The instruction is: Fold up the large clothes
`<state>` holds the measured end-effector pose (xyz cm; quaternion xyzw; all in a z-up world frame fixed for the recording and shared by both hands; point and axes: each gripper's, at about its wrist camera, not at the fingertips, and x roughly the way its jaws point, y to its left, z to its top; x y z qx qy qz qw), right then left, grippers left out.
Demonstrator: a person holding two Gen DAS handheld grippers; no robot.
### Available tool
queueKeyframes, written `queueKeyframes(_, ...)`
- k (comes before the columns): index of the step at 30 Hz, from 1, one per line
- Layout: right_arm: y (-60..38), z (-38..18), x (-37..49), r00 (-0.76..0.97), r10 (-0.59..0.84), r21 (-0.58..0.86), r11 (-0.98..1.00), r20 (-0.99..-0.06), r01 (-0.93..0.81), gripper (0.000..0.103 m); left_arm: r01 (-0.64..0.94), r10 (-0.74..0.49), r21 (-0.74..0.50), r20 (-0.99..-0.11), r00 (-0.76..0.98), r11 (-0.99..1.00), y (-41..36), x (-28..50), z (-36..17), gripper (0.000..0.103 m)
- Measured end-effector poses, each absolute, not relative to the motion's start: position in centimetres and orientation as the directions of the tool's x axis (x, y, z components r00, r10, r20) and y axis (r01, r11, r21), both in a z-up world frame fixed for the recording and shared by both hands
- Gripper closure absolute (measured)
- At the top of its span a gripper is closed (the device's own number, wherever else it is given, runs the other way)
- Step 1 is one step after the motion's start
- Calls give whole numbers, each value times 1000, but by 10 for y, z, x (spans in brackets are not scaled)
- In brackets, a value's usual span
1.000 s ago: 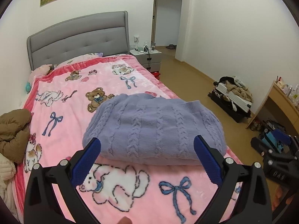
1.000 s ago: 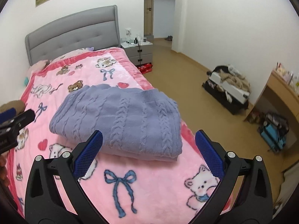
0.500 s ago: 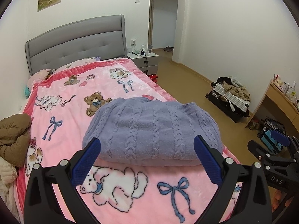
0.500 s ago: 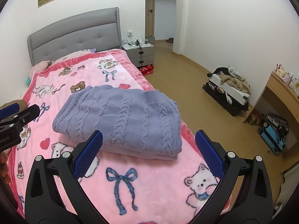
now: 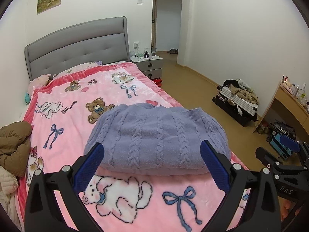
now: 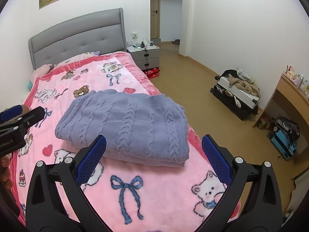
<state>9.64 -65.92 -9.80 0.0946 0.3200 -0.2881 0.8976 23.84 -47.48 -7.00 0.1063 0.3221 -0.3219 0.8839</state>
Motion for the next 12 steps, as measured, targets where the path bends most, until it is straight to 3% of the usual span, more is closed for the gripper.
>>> queueKeyframes(12, -660, -96, 101, 640, -444, -4, 823, -627, 567, 8, 628, -504, -37, -633, 587, 778, -471, 240, -70, 5)
